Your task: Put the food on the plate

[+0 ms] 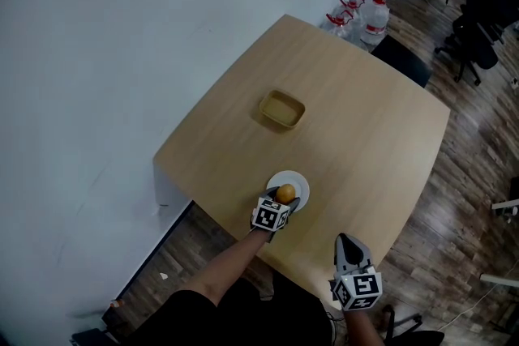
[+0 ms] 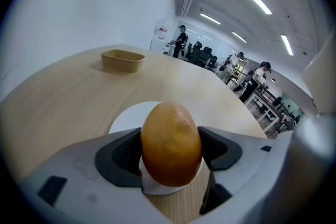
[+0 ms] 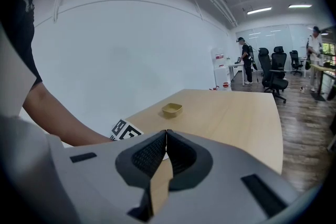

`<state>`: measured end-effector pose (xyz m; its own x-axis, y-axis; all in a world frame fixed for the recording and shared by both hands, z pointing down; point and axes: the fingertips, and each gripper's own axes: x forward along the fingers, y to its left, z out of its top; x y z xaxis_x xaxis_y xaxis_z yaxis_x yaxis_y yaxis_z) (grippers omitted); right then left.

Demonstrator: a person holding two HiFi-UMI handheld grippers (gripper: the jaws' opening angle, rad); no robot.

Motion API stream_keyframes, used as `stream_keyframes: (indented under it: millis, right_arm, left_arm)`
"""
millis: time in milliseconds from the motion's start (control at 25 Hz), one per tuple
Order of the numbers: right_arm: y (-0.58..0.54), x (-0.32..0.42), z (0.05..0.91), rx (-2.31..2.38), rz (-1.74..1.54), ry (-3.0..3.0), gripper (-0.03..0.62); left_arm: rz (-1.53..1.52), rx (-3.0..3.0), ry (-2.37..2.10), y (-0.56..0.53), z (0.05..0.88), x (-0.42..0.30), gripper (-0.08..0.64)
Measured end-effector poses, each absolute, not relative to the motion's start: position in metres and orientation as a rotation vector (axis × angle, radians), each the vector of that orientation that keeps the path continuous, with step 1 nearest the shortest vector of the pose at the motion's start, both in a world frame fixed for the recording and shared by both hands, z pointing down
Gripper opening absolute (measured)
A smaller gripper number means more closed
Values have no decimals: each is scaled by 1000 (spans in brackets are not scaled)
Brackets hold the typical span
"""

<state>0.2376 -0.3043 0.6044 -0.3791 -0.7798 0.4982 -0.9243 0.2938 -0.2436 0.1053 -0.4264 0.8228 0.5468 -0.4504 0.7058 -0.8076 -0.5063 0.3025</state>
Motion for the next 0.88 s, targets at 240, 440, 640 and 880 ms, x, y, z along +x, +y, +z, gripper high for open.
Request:
stream_keyframes:
  millis: [240,440,640,880]
  right_arm:
    - [-302,237,610,1543,763,-2274,60]
    - [-303,235,605,1552,792,-2285,60]
    - [-302,236,606,1542,769,-2282,60]
    - [-303,237,607,1557,760,-2274,60]
  left_arm:
    - [771,2183,-919,-427,828,116,322]
    - [790,2197,-932,-431,827,116,322]
    - [807,2206,-984,-439,826,106,322]
    - [842,2208,-977,-442,829,96,333]
